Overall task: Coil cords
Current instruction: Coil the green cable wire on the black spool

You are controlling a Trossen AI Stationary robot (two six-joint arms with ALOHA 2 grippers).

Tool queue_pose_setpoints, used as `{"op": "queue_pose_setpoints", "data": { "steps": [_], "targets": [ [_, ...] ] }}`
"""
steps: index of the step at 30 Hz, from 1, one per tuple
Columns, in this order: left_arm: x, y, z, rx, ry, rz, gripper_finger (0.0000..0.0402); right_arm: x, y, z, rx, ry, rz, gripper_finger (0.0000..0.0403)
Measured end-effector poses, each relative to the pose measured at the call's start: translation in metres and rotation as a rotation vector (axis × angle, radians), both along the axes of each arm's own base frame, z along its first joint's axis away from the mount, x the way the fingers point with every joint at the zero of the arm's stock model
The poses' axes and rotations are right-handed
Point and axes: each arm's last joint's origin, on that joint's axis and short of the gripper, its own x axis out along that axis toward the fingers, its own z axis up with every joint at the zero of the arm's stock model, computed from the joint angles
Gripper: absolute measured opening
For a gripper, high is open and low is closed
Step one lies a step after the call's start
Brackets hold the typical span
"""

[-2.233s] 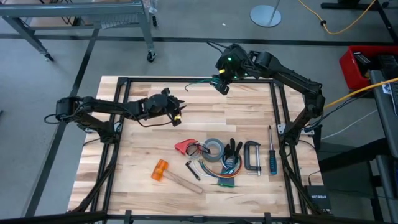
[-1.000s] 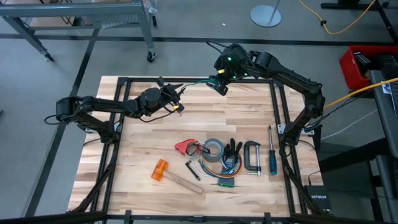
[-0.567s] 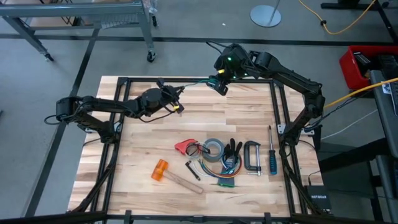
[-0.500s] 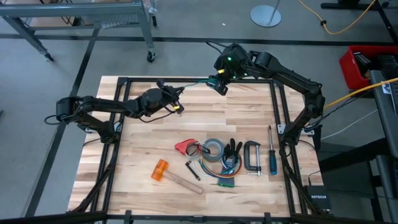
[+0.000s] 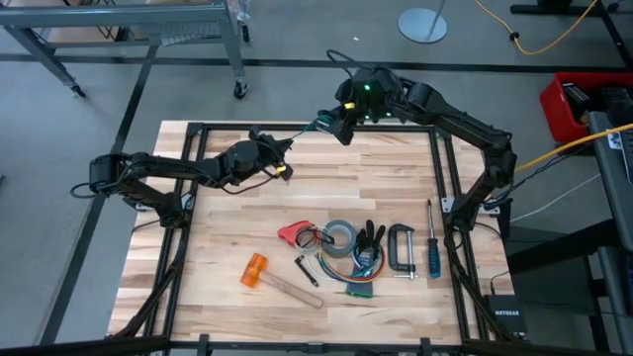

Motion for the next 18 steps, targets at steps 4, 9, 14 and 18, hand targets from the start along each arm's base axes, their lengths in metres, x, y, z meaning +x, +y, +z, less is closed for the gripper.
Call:
{"op": "queue_pose_setpoints", "data": {
  "steps": [4, 9, 14, 18],
  "targets": [
    [0.002, 0.000, -0.002, -0.040, -0.036, 0.010, 0.0002, 0.009, -0.003, 0.004, -0.027, -0.089, 0.019, 0.0001],
    [0.005, 0.002, -0.008, -0.100, -0.073, 0.019, 0.0001, 0.029, -0.008, -0.001, -0.047, -0.163, 0.047, 0.0001],
    [0.009, 0.003, -0.014, -0.149, -0.113, 0.025, 0.0001, 0.054, -0.018, -0.018, -0.062, -0.207, 0.055, 0.0001],
    [0.012, 0.003, -0.016, -0.165, -0.152, 0.012, 0.0000, 0.074, -0.026, -0.032, -0.075, -0.251, 0.070, 0.0001]
  ]
}}
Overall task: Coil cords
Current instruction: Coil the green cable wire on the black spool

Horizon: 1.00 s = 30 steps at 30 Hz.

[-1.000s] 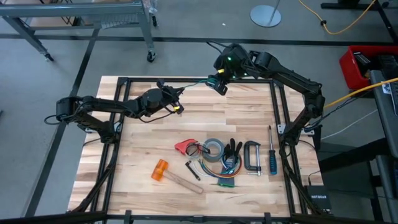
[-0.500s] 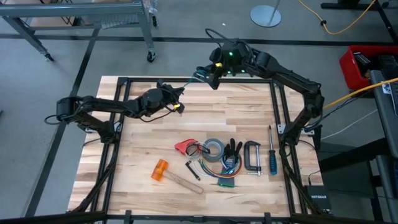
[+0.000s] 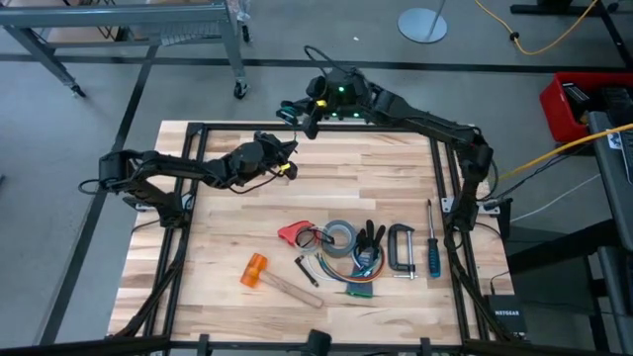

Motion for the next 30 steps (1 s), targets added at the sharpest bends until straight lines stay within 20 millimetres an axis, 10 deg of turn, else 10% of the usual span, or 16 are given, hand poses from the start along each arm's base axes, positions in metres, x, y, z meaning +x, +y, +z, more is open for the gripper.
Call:
{"op": "queue_pose_setpoints", "data": {
  "steps": [15, 30],
  "targets": [
    [0.002, -0.001, 0.001, -0.020, -0.035, -0.049, 0.0000, 0.043, -0.019, -0.061, -0.015, 0.049, 0.026, 0.0001],
    [0.002, 0.001, 0.005, 0.028, -0.043, -0.050, 0.0000, 0.038, -0.017, -0.090, 0.035, 0.286, 0.070, 0.0001]
  ]
}}
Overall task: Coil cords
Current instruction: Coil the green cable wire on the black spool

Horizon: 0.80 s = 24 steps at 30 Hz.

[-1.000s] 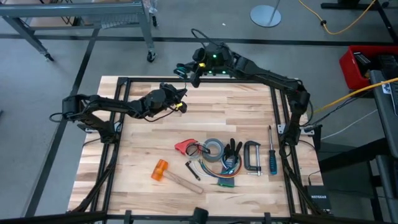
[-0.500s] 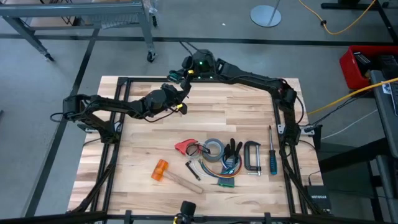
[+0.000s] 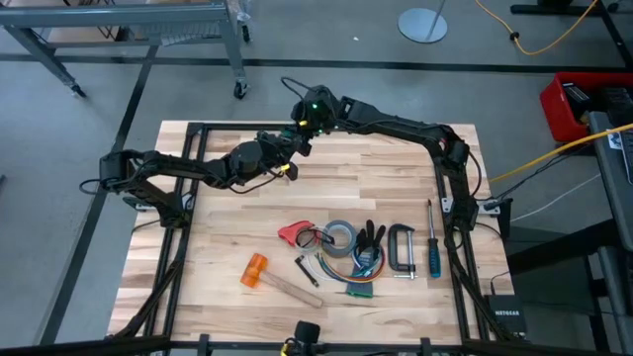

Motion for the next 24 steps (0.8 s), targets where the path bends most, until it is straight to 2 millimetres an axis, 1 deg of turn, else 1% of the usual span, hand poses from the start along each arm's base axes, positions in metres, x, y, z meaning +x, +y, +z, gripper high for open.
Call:
{"op": "queue_pose_setpoints", "data": {
  "steps": [9, 13, 17, 24],
  "targets": [
    [0.000, 0.000, -0.002, -0.003, 0.020, 0.002, 0.0000, -0.013, 0.005, -0.014, 0.043, 0.198, 0.020, 0.0001],
    [-0.001, 0.000, -0.005, -0.015, 0.056, 0.001, 0.0000, -0.019, 0.005, -0.015, 0.066, 0.253, 0.020, 0.0001],
    [-0.001, 0.000, -0.007, -0.022, 0.078, 0.001, 0.0000, -0.026, 0.008, -0.007, 0.078, 0.258, 0.033, 0.0001],
    [-0.001, 0.000, -0.006, 0.007, 0.095, -0.003, 0.0000, -0.041, 0.016, 0.023, 0.074, 0.197, 0.059, 0.0001]
  ]
}}
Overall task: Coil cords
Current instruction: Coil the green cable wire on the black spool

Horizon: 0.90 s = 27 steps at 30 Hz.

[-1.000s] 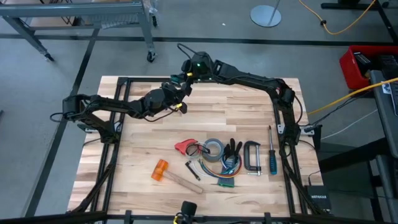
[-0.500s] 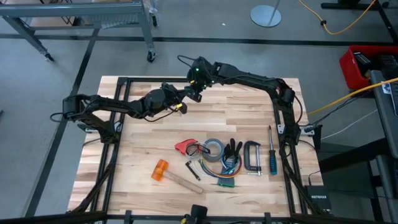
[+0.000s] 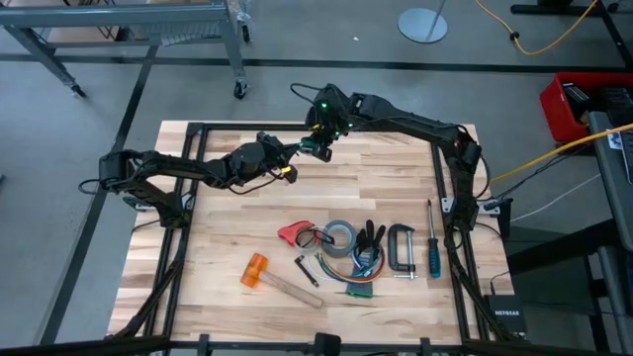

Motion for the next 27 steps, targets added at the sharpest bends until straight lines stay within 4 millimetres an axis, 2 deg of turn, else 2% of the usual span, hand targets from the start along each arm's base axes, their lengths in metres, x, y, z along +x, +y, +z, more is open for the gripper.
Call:
{"op": "queue_pose_setpoints", "data": {
  "steps": [6, 13, 27],
  "targets": [
    [0.001, -0.001, 0.003, 0.035, -0.008, -0.016, 0.0000, -0.009, 0.006, 0.017, 0.020, -0.047, 0.031, 0.0001],
    [0.004, -0.005, 0.010, 0.138, -0.011, -0.062, 0.0013, -0.009, 0.008, 0.018, 0.074, -0.072, 0.083, 0.0001],
    [0.003, -0.005, 0.009, 0.120, -0.016, -0.066, 0.0069, -0.009, 0.010, 0.017, 0.103, -0.076, 0.148, 0.0001]
  ]
}}
